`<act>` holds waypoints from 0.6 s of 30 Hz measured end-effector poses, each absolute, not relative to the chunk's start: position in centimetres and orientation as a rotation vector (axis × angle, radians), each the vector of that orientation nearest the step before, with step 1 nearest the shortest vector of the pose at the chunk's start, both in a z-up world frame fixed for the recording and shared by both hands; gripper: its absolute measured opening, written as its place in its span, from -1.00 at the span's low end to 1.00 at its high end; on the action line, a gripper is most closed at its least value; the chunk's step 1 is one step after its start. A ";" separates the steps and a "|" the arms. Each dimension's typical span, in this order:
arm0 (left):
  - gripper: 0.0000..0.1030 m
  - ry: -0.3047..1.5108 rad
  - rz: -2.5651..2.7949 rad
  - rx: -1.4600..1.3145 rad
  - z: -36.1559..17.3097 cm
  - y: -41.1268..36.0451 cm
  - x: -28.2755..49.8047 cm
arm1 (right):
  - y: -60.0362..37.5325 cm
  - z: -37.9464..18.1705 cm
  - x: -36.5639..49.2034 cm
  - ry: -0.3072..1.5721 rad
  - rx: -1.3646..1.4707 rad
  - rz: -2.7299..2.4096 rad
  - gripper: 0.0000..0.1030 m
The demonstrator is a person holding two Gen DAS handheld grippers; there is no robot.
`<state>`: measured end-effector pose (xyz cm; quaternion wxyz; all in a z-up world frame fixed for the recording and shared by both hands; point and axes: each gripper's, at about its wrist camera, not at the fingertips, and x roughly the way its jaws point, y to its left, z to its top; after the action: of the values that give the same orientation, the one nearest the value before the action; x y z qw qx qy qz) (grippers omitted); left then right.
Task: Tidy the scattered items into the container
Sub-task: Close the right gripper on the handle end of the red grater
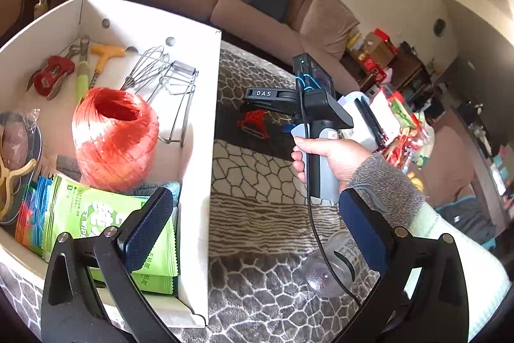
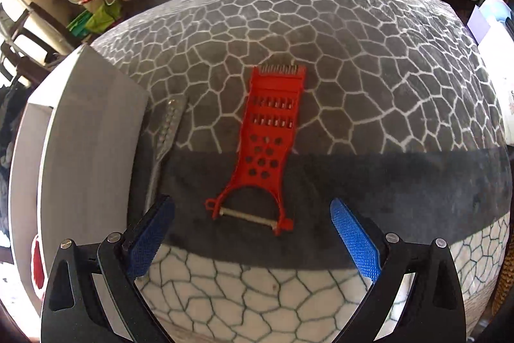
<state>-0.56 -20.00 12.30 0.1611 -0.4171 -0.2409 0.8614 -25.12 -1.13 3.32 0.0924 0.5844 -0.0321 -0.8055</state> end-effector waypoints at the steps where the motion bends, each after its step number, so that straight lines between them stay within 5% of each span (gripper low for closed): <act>1: 1.00 -0.700 2.447 -1.207 12.0 -20.1 -0.8 | -1.3 2.8 -25.4 -0.084 1.742 -2.405 0.93; 6: 1.00 -0.699 2.433 -1.228 11.5 -20.0 -1.2 | -1.9 1.6 -25.1 0.058 1.712 -2.497 0.47; 9: 1.00 -0.661 2.435 -1.232 11.6 -19.4 -1.0 | -2.9 2.1 -24.2 0.196 1.638 -2.496 -0.14; 12: 1.00 -0.644 2.407 -1.242 11.5 -18.6 -0.9 | -3.0 2.3 -23.2 0.255 1.636 -2.445 -0.14; 18: 1.00 -0.737 2.332 -1.243 11.4 -18.9 -1.0 | 0.0 5.4 -19.5 0.079 1.593 -2.333 -0.18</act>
<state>-1.02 -18.91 11.43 0.1980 -0.4441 -0.2634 0.8332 -19.52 0.05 5.40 0.1573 0.5567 0.0275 -0.8153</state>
